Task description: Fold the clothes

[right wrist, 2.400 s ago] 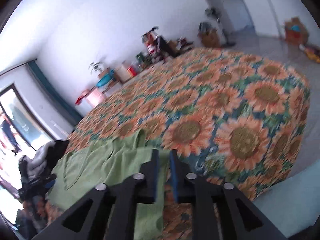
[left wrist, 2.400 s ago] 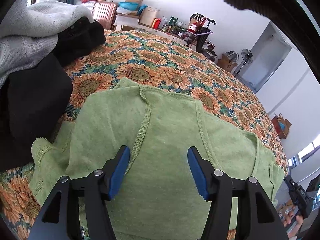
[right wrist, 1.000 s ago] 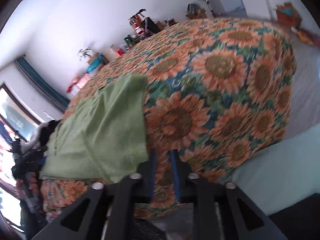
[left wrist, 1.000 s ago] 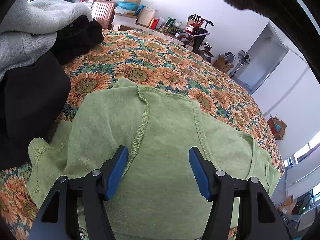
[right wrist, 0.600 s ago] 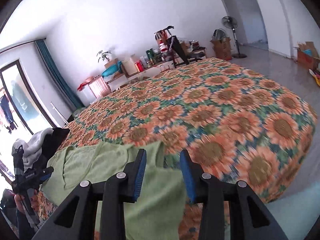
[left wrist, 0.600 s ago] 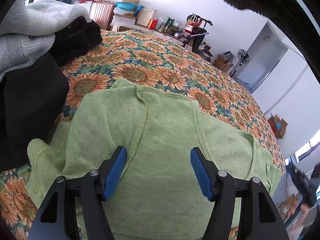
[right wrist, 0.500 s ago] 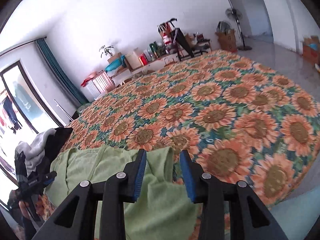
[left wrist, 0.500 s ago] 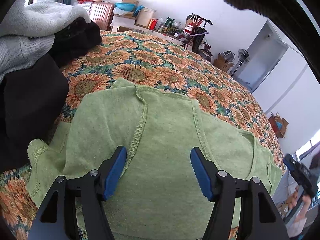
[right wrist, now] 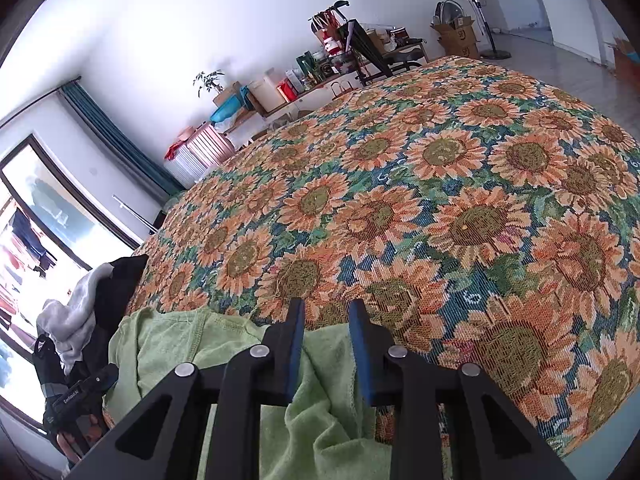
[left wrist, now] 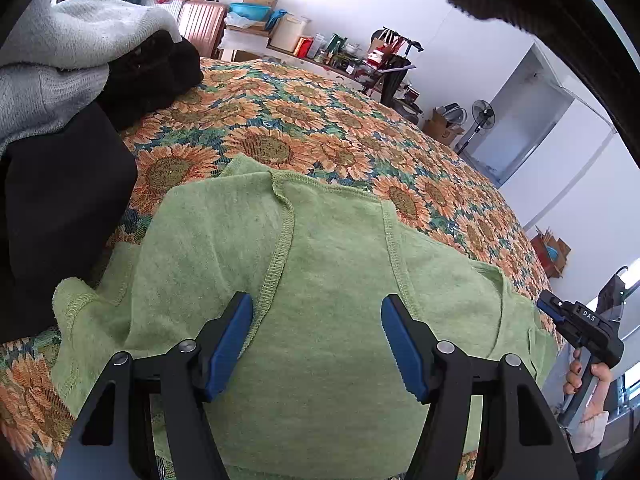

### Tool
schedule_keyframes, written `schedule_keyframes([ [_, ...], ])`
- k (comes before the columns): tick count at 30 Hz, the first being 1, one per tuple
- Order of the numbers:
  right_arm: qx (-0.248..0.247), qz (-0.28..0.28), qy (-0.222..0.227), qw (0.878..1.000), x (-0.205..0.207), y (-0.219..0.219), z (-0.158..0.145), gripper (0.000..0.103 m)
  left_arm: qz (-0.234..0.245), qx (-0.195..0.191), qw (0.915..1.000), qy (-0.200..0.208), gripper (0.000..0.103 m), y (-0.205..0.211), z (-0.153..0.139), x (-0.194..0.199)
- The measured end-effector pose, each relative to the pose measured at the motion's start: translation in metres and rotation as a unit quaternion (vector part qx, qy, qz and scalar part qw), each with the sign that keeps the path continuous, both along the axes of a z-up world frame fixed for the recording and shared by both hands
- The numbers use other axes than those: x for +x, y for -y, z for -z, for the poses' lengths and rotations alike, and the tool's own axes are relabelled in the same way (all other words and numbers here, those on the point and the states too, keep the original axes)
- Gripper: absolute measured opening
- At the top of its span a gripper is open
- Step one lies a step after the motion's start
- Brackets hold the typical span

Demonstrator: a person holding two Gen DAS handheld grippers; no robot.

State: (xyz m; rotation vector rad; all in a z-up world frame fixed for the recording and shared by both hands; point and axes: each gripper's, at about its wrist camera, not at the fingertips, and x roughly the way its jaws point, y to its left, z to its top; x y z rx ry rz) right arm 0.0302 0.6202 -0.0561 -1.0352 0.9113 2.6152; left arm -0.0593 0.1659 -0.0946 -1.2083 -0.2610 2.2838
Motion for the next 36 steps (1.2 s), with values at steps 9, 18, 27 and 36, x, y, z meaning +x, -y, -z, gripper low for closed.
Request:
schedule_keyframes([
  [9,-0.006,0.023,0.013,1.0,-0.004,-0.011,0.003,0.023,-0.002,0.012,0.9999,0.009,0.067,0.003,0.0,-0.004],
  [18,0.007,0.009,0.022,1.0,-0.009,-0.01,0.004,0.012,-0.016,0.028,0.9994,0.006,0.067,0.001,-0.015,0.003],
  [27,0.038,0.009,0.006,0.999,0.003,-0.005,-0.01,0.001,0.042,0.024,0.9988,-0.004,0.067,-0.027,-0.036,0.02],
  [36,0.014,0.012,0.012,1.0,0.018,-0.017,-0.014,0.008,0.079,0.03,0.9963,0.017,0.067,-0.064,-0.04,0.031],
])
